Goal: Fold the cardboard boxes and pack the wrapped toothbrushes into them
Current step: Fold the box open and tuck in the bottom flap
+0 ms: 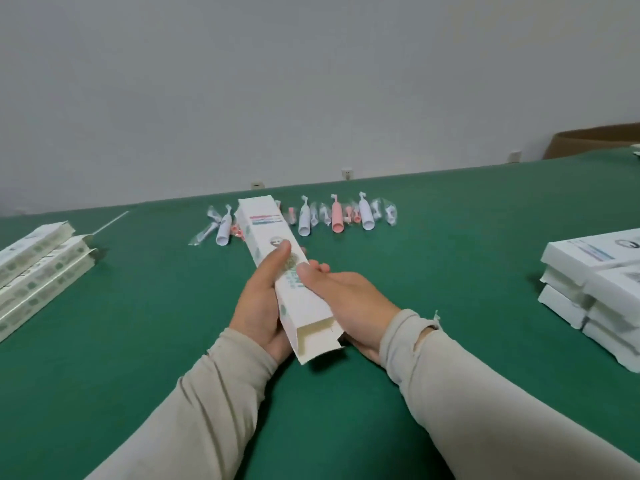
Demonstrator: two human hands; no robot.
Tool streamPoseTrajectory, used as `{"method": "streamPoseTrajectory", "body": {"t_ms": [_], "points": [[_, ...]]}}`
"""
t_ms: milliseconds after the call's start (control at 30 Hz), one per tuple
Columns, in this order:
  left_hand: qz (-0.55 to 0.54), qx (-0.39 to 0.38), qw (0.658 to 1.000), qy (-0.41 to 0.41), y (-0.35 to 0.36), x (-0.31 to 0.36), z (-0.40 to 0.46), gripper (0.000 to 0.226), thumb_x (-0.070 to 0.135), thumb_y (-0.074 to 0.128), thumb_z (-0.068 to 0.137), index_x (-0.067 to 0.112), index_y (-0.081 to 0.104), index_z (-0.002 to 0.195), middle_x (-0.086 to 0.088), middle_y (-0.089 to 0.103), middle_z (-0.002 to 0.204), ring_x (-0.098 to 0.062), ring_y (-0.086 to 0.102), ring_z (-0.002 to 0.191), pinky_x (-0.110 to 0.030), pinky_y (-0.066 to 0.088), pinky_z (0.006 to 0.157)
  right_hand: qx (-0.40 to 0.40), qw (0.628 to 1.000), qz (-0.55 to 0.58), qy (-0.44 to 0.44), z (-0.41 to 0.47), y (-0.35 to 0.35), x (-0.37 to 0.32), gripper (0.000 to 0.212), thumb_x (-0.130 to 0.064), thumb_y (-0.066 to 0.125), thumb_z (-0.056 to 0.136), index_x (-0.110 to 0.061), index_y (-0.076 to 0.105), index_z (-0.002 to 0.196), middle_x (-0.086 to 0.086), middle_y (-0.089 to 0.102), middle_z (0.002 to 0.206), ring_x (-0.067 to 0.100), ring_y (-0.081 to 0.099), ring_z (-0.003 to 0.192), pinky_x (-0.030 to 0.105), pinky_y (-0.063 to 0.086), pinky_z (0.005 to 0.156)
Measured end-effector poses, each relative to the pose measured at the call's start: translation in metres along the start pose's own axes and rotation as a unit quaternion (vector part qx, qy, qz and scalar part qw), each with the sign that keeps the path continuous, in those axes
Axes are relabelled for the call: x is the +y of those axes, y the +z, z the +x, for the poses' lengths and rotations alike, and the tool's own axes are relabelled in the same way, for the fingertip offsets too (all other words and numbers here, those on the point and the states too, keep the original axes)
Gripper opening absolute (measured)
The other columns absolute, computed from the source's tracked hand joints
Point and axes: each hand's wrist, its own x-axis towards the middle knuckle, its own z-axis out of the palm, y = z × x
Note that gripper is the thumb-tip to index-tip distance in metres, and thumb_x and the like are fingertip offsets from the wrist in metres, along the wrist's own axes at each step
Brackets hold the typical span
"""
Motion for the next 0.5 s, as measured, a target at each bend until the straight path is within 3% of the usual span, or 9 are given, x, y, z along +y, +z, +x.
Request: {"method": "streamPoseTrajectory", "body": {"t_ms": [67,133,200,267,300,400,500], "points": [[-0.059,0.056,0.994,0.07,-0.006,0.01,0.002,0.036,0.047,0.072,0.082,0.015,0.061,0.094,-0.003,0.056,0.073,-0.019,0.062,0.066,-0.036,0.059,0.068,0.056,0.997,-0.046,-0.028,0.003,0.009,0.004,0.053,-0.057,0.059,0.088,-0.006,0.071,0.092,0.001,0.074,0.084,0.027,0.07,0.081,0.056,0.054,0.089],[-0.096,0.122,0.983,0.095,-0.015,0.02,0.003,0.044,0.055,0.068,0.084,0.014,0.052,0.083,-0.001,0.047,0.066,-0.017,0.053,0.059,-0.033,0.058,0.067,0.126,0.985,-0.081,-0.081,0.005,0.018,0.009,0.042,-0.05,0.058,0.092,-0.009,0.064,0.083,0.002,0.068,0.075,0.026,0.065,0.074,0.056,0.056,0.084],[-0.104,0.17,0.975,0.097,-0.024,0.026,0.004,0.051,0.061,0.065,0.084,0.013,0.049,0.082,-0.001,0.045,0.066,-0.017,0.05,0.061,-0.031,0.056,0.067,0.137,0.975,-0.097,-0.143,0.004,0.024,0.012,0.033,-0.048,0.06,0.092,-0.017,0.061,0.079,-0.006,0.067,0.072,0.016,0.064,0.072,0.042,0.058,0.079],[-0.105,0.194,0.97,0.101,-0.029,0.03,0.004,0.054,0.063,0.063,0.085,0.01,0.051,0.089,-0.003,0.05,0.072,-0.016,0.056,0.065,-0.03,0.056,0.067,0.103,0.972,-0.102,-0.185,0.002,0.028,0.013,0.032,-0.055,0.064,0.082,-0.023,0.06,0.078,-0.017,0.064,0.068,0.001,0.058,0.063,0.019,0.05,0.067],[-0.101,0.206,0.968,0.105,-0.03,0.031,0.004,0.057,0.063,0.063,0.085,0.008,0.053,0.093,-0.005,0.054,0.078,-0.016,0.061,0.067,-0.03,0.057,0.068,0.088,0.971,-0.113,-0.194,0.001,0.029,0.014,0.035,-0.059,0.066,0.075,-0.024,0.06,0.08,-0.018,0.063,0.07,-0.002,0.055,0.064,0.014,0.046,0.064],[-0.1,0.227,0.961,0.122,-0.03,0.031,0.004,0.06,0.062,0.064,0.084,0.006,0.056,0.101,-0.01,0.058,0.097,-0.02,0.073,0.068,-0.031,0.06,0.068,0.075,0.96,-0.183,-0.2,-0.002,0.03,0.016,0.038,-0.059,0.069,0.065,-0.03,0.058,0.087,-0.015,0.066,0.085,0.0,0.06,0.079,0.013,0.044,0.069],[-0.109,0.203,0.965,0.122,-0.026,0.027,0.003,0.06,0.061,0.066,0.084,0.005,0.057,0.105,-0.011,0.064,0.093,-0.022,0.074,0.066,-0.036,0.062,0.07,0.092,0.948,-0.218,-0.213,-0.003,0.031,0.017,0.029,-0.046,0.072,0.069,-0.031,0.056,0.086,-0.013,0.066,0.086,-0.001,0.061,0.085,0.012,0.043,0.069]]}}
